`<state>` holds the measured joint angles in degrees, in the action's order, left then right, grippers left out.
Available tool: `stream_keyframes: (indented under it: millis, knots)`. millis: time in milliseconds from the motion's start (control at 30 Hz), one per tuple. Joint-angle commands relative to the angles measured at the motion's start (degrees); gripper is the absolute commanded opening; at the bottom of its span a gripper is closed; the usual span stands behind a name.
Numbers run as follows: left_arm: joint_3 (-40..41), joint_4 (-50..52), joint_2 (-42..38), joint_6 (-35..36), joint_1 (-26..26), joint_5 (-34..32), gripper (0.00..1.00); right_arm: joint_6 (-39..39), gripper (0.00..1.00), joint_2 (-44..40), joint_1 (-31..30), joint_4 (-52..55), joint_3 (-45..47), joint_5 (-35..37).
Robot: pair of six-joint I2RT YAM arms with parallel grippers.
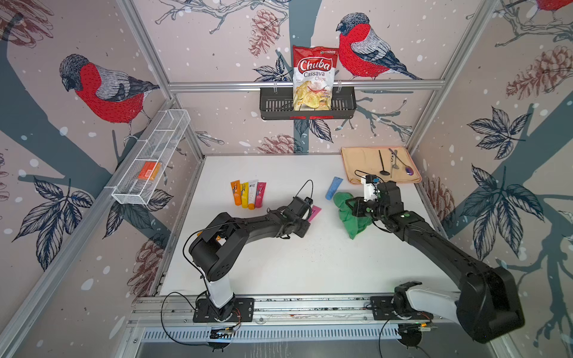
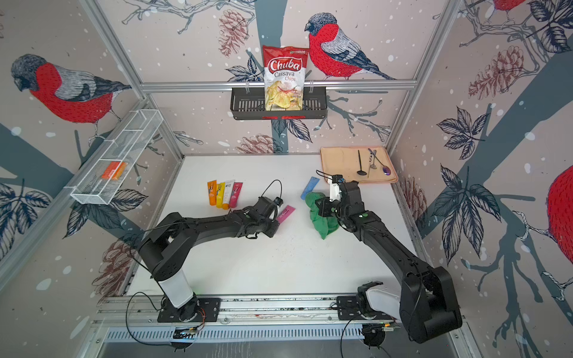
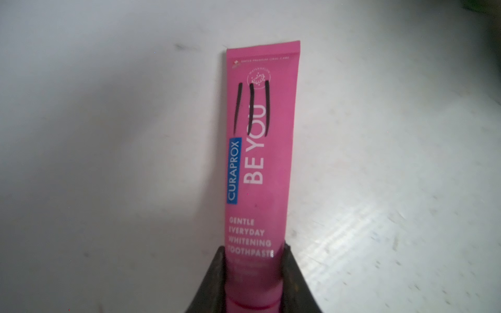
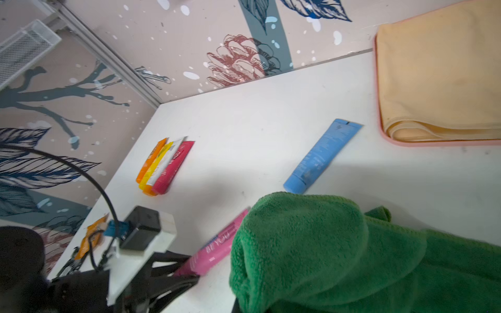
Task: Wipe the surface of the toothpaste tube
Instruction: Move the toothpaste to the center of the board, then wipe the dirt from the toothpaste tube.
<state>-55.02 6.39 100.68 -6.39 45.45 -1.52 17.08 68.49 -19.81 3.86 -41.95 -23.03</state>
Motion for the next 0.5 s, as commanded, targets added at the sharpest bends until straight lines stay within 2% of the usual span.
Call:
stream_keyframes:
  millis: [0, 133, 267, 467]
  knots:
    - [1.85, -3.01, -1.25, 2.41, 3.19, 1.01, 0.21, 2.3, 0.0, -0.42, -0.63, -4.42, 1.81, -7.14]
    - [4.73, -5.39, -2.11, 3.02, 6.4, -0.28, 0.22, 3.7, 0.0, 2.91, -2.74, -7.29, 3.23, -7.5]
    - [7.0, -8.98, -2.03, 3.62, 8.59, -3.69, 0.21, 5.97, 0.0, 10.24, -6.41, -12.72, 4.31, -9.08]
    - [9.44, -12.23, -2.05, 3.76, 9.78, -8.39, 0.18, 7.56, 0.0, 19.15, -10.65, -16.31, 3.88, -7.91]
